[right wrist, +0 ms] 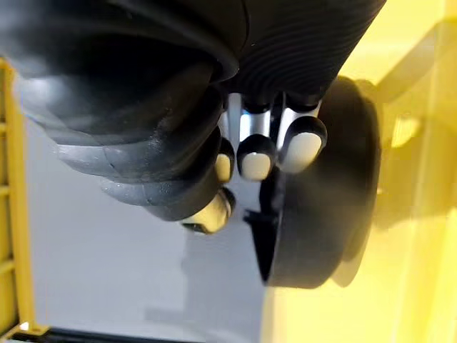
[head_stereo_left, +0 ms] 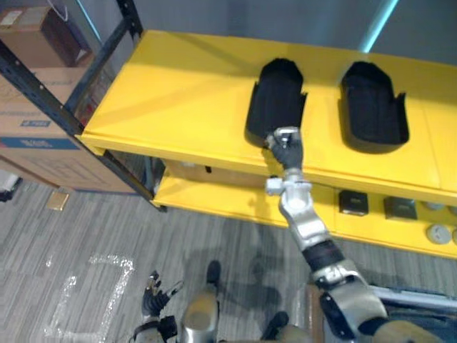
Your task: Walk over and take plastic housings, then place them on the shelf
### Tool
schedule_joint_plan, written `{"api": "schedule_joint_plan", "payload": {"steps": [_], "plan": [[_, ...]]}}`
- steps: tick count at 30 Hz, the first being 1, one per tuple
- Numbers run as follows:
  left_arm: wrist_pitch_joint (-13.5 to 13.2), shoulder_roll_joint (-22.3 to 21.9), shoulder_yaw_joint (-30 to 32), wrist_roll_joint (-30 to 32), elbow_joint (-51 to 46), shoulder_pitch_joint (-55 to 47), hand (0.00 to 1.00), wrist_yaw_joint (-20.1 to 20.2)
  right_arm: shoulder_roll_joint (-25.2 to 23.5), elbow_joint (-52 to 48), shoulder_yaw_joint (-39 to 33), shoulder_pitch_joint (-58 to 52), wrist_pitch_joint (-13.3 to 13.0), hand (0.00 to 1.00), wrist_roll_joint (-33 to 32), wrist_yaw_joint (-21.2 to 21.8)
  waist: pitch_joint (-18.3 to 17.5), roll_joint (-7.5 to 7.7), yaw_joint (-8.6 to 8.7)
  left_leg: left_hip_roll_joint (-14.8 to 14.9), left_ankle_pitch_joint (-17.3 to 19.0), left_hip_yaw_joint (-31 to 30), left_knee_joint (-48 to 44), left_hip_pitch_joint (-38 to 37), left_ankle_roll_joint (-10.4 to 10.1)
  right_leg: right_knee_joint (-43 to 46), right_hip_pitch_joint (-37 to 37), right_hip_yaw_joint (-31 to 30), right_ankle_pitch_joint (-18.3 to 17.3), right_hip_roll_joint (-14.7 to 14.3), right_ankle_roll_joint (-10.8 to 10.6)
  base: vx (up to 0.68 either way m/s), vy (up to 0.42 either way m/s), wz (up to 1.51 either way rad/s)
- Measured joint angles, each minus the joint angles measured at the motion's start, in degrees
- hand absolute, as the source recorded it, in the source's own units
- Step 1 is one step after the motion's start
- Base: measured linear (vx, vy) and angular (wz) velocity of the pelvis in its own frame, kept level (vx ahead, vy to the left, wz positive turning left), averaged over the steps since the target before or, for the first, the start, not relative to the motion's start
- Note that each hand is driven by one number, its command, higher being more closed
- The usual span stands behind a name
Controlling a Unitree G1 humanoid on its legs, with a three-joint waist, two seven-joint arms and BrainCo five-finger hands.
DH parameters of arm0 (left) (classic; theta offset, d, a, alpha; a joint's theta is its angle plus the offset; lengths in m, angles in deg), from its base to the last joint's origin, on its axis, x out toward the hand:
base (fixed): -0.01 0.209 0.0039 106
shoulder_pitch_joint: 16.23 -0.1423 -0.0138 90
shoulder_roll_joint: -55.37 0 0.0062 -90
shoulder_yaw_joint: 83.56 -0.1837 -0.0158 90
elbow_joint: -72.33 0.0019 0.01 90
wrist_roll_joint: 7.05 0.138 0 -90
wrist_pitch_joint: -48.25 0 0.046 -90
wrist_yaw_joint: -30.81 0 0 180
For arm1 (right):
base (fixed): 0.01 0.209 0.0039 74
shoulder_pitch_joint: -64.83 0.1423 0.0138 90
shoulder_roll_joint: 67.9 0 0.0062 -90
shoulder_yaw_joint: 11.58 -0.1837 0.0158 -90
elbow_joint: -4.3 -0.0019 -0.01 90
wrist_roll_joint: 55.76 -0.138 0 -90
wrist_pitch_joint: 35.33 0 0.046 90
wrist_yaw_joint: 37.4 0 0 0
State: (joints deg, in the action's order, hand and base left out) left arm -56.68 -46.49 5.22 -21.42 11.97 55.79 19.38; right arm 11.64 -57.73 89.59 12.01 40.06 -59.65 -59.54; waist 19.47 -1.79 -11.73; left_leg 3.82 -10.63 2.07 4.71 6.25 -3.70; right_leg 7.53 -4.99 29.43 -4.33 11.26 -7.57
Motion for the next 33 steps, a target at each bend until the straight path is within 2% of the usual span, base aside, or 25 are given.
{"api": "schedule_joint_plan", "payload": {"steps": [9, 13, 19, 22, 28, 33], "plan": [[0.0, 0.0, -0.1, -1.5, 1.1, 0.0, 0.0, 0.8, -0.3, 0.9, 0.4, 1.6, 0.2, 1.0, -3.9, 4.4, 0.3, -0.26, -0.04, 0.2, 0.0, 0.1, 0.0, -0.1, -0.1, 2.1, 0.8, -0.1, -1.4, 0.4, 0.1, -0.01, -0.021, -0.01], [-0.1, -0.1, -0.2, -1.5, 1.6, 0.1, 0.0, 0.8, -1.2, -1.0, 2.6, 1.6, 1.8, 1.0, -4.4, 5.0, 1.3, -0.79, 0.09, 0.4, 0.0, 0.1, 0.0, -0.3, -0.1, 2.8, 1.0, -0.2, -1.8, 0.5, 0.2, -0.02, -0.038, -0.01], [-0.6, 0.1, -1.2, -1.6, 3.6, 0.3, 0.0, 0.7, -2.6, -1.5, 5.2, 2.0, 4.6, 1.0, -1.4, 3.3, 1.8, -0.85, -0.03, 0.4, 0.1, 0.0, 0.0, -0.2, -0.4, 3.5, 1.2, 0.0, -2.4, 0.6, 0.0, -0.01, -0.033, 0.01], [-1.6, 0.1, -1.4, -2.4, 3.6, 0.3, 0.0, 0.7, -2.7, -1.1, 5.1, 3.7, 4.6, 1.0, -0.8, 2.0, 1.9, -0.89, -0.01, 0.4, 0.1, 0.0, 0.0, -0.1, -0.4, 4.3, 1.7, -0.1, -2.9, 0.8, 0.2, 0.0, -0.042, 0.0], [-1.6, 0.0, -1.6, -3.3, 3.7, 0.4, 0.0, 0.4, -2.7, -1.1, 4.3, 4.3, 3.9, 1.0, -0.9, 1.9, 1.9, -0.93, 0.07, 0.5, 0.1, 0.0, 0.0, -0.1, -0.4, 5.0, 1.9, -0.1, -3.5, 0.9, 0.2, 0.0, -0.045, 0.01], [-1.8, 0.0, -1.7, -3.3, 3.7, 0.5, 0.0, 0.4, -2.9, 0.0, 4.3, 4.9, 3.9, 1.0, -0.6, -0.6, 2.0, -0.98, 0.07, 0.5, 0.2, 0.1, 0.0, -0.1, -0.5, 4.9, 1.9, -0.2, -3.5, 0.9, 0.2, -0.01, -0.038, -0.01]]}}
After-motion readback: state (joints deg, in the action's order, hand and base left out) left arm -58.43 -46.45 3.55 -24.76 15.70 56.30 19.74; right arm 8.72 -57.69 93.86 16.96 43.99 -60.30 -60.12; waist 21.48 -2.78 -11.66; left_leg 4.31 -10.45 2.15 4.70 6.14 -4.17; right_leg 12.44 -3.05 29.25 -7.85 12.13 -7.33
